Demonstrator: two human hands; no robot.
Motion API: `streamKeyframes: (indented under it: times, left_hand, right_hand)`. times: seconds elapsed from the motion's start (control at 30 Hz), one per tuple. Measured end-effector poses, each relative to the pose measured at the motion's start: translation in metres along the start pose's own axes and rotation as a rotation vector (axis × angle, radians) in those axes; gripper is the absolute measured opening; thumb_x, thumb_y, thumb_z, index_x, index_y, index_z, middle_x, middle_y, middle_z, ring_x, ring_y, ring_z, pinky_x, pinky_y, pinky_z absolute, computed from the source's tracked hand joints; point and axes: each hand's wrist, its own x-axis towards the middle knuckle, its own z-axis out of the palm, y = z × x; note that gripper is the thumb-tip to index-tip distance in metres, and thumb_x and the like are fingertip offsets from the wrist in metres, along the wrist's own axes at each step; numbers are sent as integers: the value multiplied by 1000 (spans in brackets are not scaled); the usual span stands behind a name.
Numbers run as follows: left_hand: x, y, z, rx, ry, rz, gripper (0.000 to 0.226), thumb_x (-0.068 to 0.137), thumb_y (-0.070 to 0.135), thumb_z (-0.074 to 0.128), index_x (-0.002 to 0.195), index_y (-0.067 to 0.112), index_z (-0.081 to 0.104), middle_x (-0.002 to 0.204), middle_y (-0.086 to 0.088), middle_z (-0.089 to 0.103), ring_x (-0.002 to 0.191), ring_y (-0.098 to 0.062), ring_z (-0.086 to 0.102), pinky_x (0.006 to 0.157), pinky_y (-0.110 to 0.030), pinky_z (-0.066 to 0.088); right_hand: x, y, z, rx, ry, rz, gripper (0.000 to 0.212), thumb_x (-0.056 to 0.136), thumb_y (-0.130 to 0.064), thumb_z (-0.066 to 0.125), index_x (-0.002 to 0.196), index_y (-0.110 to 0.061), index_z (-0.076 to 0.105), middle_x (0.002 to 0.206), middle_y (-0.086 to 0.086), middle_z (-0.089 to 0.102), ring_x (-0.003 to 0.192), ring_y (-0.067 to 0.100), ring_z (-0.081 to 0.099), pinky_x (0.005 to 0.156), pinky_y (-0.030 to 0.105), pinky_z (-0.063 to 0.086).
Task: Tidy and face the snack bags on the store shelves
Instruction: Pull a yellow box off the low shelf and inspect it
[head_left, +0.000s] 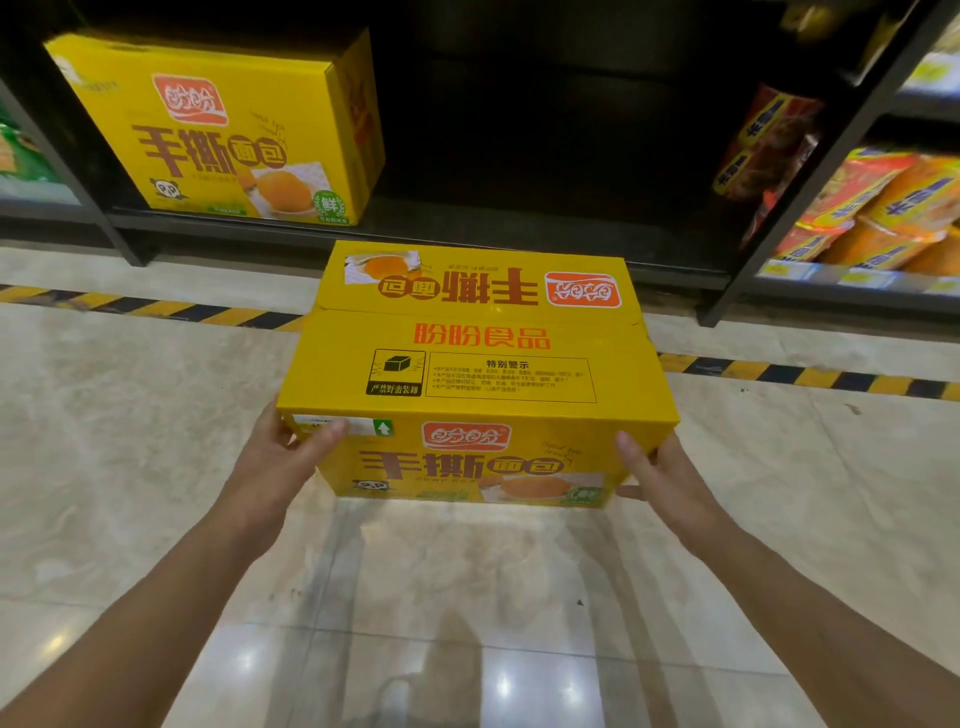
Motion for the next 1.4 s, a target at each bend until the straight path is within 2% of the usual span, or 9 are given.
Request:
streamKeyframes:
  times: [0.13, 0.3, 0.5, 0.63, 0.77, 0.9, 1.1, 1.23, 1.4]
  left_hand:
    - [3, 21, 20, -109, 96, 3, 54, 80, 55, 73, 131, 42, 60, 120, 16, 73, 114, -13, 66, 97, -47, 47]
    - [12, 18, 25, -117, 222, -12, 30, 89, 42, 81, 117, 41, 69, 117, 8, 77, 114, -24, 70, 100, -54, 53]
    - [19, 27, 28, -129, 245, 24, 21, 89, 37, 83, 107, 40, 74, 113, 6, 78, 110, -27, 72, 101, -61, 55]
    - [30, 41, 32, -141, 217, 64, 26, 89, 39, 82, 113, 38, 75, 112, 8, 79, 112, -25, 73, 103, -59, 55]
    - [51, 65, 49, -162, 170, 100, 24, 91, 35, 81, 113, 37, 75, 109, 11, 80, 109, -21, 74, 101, -55, 57]
    - [89, 89, 67, -160, 129, 117, 22, 90, 35, 82, 111, 37, 76, 108, 12, 80, 109, -21, 74, 99, -53, 58]
    - [128, 128, 91, -209, 93, 80, 20, 92, 34, 80, 111, 33, 74, 101, 11, 79, 99, -16, 75, 74, -35, 58]
    - [133, 155, 97, -241, 81, 38, 24, 93, 32, 79, 116, 32, 74, 101, 8, 80, 91, -16, 77, 62, -30, 56]
    - [140, 180, 107, -213, 82, 33, 16, 93, 30, 79, 108, 34, 76, 87, 13, 80, 71, -4, 76, 45, -21, 54]
  right_hand:
    - [-5, -26, 12, 225, 96, 53, 77, 76, -75, 58, 146, -45, 43, 138, -16, 60, 127, 16, 61, 98, 57, 58]
    - [-4, -35, 25, 340, 234, 97, 76, 70, -71, 71, 138, -43, 56, 133, -12, 64, 126, 22, 61, 95, 62, 58]
    - [-4, -44, 27, 414, 297, 89, 21, 98, -43, 65, 119, -41, 62, 117, -13, 69, 105, 11, 67, 77, 48, 63]
    - [4, -57, 21, 392, 334, 43, 13, 100, -41, 63, 114, -41, 62, 113, -14, 70, 99, 8, 68, 81, 50, 63]
    - [22, -78, 8, 405, 368, 7, 4, 102, -38, 61, 106, -41, 62, 91, -22, 74, 79, 3, 74, 69, 40, 61]
    - [51, -95, -2, 432, 431, 38, 12, 100, -44, 62, 110, -40, 59, 109, -17, 65, 96, 14, 67, 69, 42, 56]
    - [97, -140, -24, 417, 519, 91, 17, 97, -50, 66, 109, -40, 60, 114, -14, 60, 106, 18, 62, 98, 66, 54]
    - [110, -169, -38, 400, 553, 161, 41, 94, -52, 69, 129, -34, 56, 117, -9, 61, 123, 33, 58, 98, 68, 53]
    - [118, -196, -53, 386, 594, 214, 43, 95, -49, 68, 129, -28, 51, 109, -9, 57, 119, 34, 56, 93, 68, 56]
